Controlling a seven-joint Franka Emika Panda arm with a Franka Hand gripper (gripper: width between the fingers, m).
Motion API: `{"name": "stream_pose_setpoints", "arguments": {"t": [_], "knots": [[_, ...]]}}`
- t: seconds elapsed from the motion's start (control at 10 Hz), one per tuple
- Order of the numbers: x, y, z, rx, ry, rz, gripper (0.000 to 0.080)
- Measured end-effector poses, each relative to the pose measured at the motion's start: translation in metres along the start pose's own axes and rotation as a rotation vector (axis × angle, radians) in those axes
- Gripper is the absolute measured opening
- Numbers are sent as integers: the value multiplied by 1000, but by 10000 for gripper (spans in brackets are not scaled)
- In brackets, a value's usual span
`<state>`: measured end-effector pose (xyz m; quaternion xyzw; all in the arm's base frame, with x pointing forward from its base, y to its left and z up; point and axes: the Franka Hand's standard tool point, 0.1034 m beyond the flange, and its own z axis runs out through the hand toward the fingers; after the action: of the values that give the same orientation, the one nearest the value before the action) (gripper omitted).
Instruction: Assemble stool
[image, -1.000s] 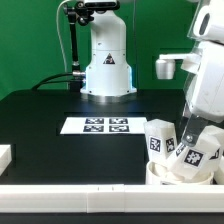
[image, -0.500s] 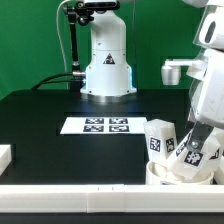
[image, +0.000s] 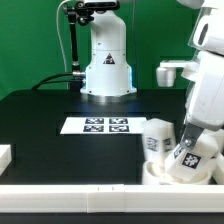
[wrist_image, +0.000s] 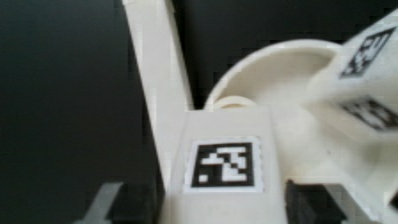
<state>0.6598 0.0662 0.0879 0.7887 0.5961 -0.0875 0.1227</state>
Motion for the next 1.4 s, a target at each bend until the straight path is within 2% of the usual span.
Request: {"name": "stream_pose_setpoints", "arguments": {"t": [0.7, 0.9, 1.0, 1.1, 1.2, 1.4], "knots": [[-3, 0, 0, 5, 1, 6, 347], [-25, 3, 3, 43, 2, 50, 347], [-30, 2, 7, 65, 14, 75, 347], [-36, 0, 10, 99, 8, 80, 347], [-38, 3, 10, 107, 14, 84, 347], [-39, 3, 11, 104, 12, 88, 346]]}}
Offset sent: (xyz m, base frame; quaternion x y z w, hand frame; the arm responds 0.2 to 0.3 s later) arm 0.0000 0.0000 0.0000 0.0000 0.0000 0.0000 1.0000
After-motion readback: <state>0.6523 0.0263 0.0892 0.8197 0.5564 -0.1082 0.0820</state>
